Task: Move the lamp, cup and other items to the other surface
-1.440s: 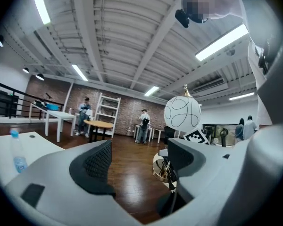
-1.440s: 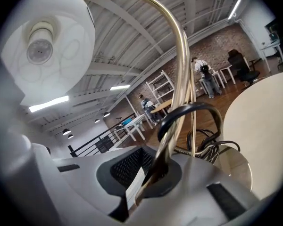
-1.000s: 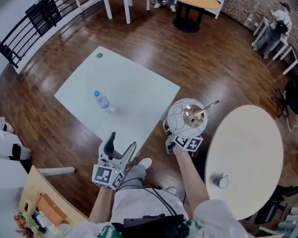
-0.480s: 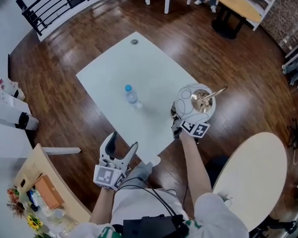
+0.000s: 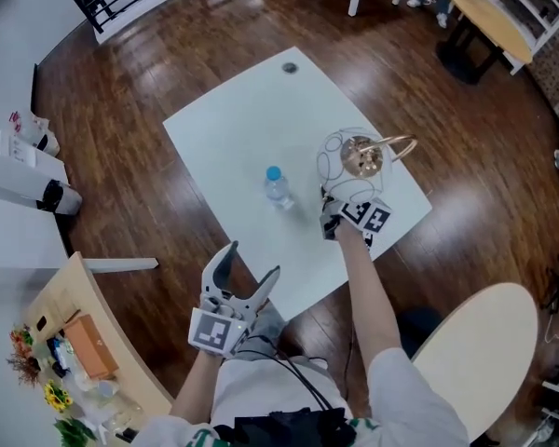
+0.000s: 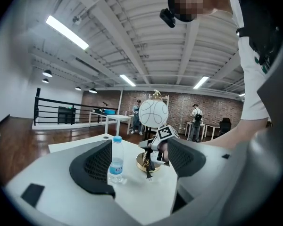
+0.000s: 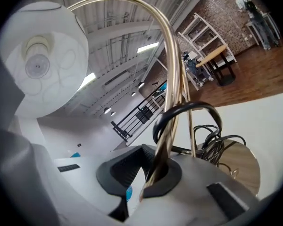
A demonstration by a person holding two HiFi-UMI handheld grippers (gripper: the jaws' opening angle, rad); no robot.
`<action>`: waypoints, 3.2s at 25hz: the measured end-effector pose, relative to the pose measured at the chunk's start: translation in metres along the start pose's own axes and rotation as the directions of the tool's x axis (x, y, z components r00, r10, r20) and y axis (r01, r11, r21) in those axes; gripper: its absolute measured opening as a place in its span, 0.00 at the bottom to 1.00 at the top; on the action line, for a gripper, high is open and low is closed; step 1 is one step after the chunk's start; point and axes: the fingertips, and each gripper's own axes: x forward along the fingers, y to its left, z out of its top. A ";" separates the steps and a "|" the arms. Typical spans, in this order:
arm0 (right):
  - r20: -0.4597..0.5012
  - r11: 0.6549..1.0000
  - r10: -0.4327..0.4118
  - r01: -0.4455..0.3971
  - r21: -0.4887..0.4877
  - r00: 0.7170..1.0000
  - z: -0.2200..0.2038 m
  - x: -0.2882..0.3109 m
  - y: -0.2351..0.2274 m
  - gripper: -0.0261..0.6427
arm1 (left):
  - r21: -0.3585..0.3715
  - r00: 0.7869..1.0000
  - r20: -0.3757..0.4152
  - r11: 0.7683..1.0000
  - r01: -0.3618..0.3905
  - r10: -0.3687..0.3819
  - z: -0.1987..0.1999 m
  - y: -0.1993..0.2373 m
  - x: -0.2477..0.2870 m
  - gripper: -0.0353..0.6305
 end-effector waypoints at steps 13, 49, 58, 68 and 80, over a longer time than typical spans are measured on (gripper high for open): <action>0.058 0.995 0.100 -0.100 -0.011 0.993 -0.017 0.049 -0.008 0.06 | -0.018 0.998 -0.060 1.000 -0.003 0.002 -0.026 0.007 0.007 0.60; 0.675 0.713 -0.412 0.678 -0.178 0.612 0.033 -0.613 0.033 0.55 | 0.173 0.666 0.003 0.656 0.735 -0.746 0.018 -0.338 0.021 0.60; 0.725 0.571 -0.618 0.808 0.146 0.305 -0.047 -0.801 0.037 0.54 | 0.172 0.371 -0.080 0.354 0.919 -0.925 -0.012 -0.505 -0.046 0.59; 0.694 0.467 -0.691 0.858 0.215 0.202 -0.111 -0.869 0.050 0.50 | 0.121 0.178 -0.139 0.162 0.979 -0.974 -0.038 -0.587 -0.101 0.59; 0.566 0.365 -0.815 0.869 0.333 0.126 -0.216 -0.928 0.027 0.50 | 0.069 0.038 -0.244 0.022 0.997 -0.969 -0.088 -0.649 -0.142 0.59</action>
